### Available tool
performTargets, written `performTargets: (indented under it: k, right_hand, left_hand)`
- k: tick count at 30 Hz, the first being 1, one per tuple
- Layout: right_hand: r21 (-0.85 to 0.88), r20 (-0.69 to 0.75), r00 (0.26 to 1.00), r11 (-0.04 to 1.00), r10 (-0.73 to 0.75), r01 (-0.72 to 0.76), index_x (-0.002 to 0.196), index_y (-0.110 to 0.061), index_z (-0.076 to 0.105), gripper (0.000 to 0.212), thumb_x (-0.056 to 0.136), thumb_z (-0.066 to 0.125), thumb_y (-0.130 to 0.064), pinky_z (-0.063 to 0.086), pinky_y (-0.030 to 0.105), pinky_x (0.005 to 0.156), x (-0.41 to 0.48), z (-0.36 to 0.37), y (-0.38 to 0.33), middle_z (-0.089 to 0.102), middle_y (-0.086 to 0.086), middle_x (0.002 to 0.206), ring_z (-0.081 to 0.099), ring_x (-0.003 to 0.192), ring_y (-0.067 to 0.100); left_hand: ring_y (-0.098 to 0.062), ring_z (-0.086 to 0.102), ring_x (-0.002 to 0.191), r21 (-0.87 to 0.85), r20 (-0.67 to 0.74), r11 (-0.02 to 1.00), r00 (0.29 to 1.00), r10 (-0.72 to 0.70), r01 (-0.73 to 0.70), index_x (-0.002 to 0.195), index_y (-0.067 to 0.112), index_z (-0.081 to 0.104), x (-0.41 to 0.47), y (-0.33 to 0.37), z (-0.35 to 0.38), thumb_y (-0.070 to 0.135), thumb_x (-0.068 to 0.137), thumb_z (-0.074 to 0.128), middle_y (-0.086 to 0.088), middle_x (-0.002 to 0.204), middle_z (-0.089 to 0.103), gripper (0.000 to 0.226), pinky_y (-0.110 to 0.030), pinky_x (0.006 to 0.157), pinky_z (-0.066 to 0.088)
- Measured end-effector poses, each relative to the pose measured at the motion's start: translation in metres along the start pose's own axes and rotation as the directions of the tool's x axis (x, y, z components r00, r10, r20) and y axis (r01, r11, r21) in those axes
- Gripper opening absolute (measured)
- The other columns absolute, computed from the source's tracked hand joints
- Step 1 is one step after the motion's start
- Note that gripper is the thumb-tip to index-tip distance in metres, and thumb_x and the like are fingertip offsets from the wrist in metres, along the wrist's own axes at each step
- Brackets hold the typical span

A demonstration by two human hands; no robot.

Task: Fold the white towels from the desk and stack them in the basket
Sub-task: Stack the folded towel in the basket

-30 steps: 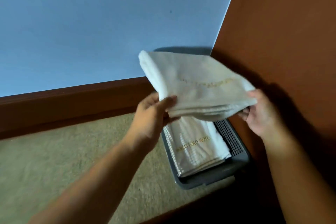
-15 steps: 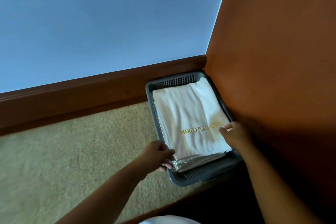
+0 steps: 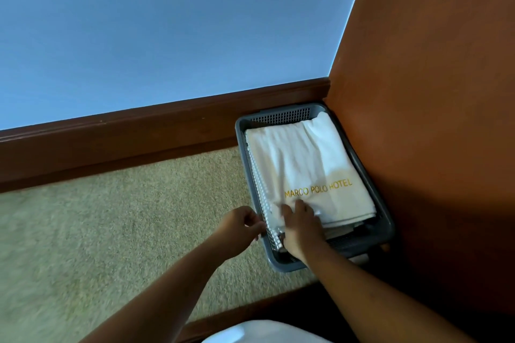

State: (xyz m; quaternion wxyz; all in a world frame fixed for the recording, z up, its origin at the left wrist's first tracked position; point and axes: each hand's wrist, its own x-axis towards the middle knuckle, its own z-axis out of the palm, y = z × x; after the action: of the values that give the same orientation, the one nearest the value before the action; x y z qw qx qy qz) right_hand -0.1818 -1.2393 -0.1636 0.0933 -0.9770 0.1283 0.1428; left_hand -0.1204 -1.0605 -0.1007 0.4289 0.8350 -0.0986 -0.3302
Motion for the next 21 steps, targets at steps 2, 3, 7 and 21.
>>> performTargets:
  k: [2, 3, 7, 21]
  right_hand:
    - [-0.009, -0.037, 0.999, 1.0, -0.021, 0.021, 0.133, -0.019, 0.053, 0.048, 0.088, 0.067, -0.029, 0.053, 0.047, 0.082, 0.003, -0.005, 0.004, 0.047, 0.014, 0.13, 0.054, 0.112, 0.036]
    - [-0.03, -0.045, 0.998, 0.999, -0.037, 0.035, 0.13, -0.019, 0.054, 0.044, 0.089, 0.066, -0.032, 0.054, 0.045, 0.08, 0.004, -0.009, 0.006, 0.049, 0.011, 0.127, 0.056, 0.107, 0.033]
    - [-0.123, -0.103, 0.977, 0.977, -0.186, 0.173, 0.109, -0.017, 0.065, 0.035, 0.082, 0.076, -0.037, 0.053, 0.044, 0.07, 0.001, -0.016, 0.01, 0.06, 0.009, 0.104, 0.065, 0.086, 0.033]
    - [0.137, 0.251, 0.964, 0.982, 0.09, -0.127, 0.144, -0.021, 0.05, 0.05, 0.094, 0.051, -0.015, 0.041, 0.036, 0.109, -0.036, -0.037, -0.006, 0.037, 0.005, 0.153, 0.046, 0.134, 0.028]
  left_hand:
    - [-0.032, 0.072, 0.08, -0.024, -0.022, 1.0, 1.0, -0.016, 0.015, 0.081, 0.017, 0.063, -0.006, -0.007, -0.001, 0.023, 0.09, 0.071, 0.0, 0.075, 0.073, 0.014, -0.038, 0.064, 0.053]
    - [-0.034, 0.072, 0.081, -0.033, -0.028, 0.999, 0.999, -0.023, 0.022, 0.08, 0.019, 0.063, -0.009, -0.01, -0.001, 0.024, 0.09, 0.071, 0.0, 0.075, 0.073, 0.014, -0.039, 0.064, 0.054]
    - [-0.033, 0.072, 0.08, -0.034, -0.034, 0.999, 0.999, -0.033, 0.032, 0.08, 0.021, 0.063, -0.021, -0.02, 0.0, 0.025, 0.09, 0.07, 0.003, 0.077, 0.074, 0.013, -0.05, 0.067, 0.058]
    - [-0.027, 0.071, 0.08, 0.063, 0.053, 0.995, 0.995, 0.079, -0.082, 0.091, 0.017, 0.064, -0.042, -0.023, -0.037, 0.026, 0.094, 0.067, -0.002, 0.082, 0.072, 0.01, -0.031, 0.061, 0.052]
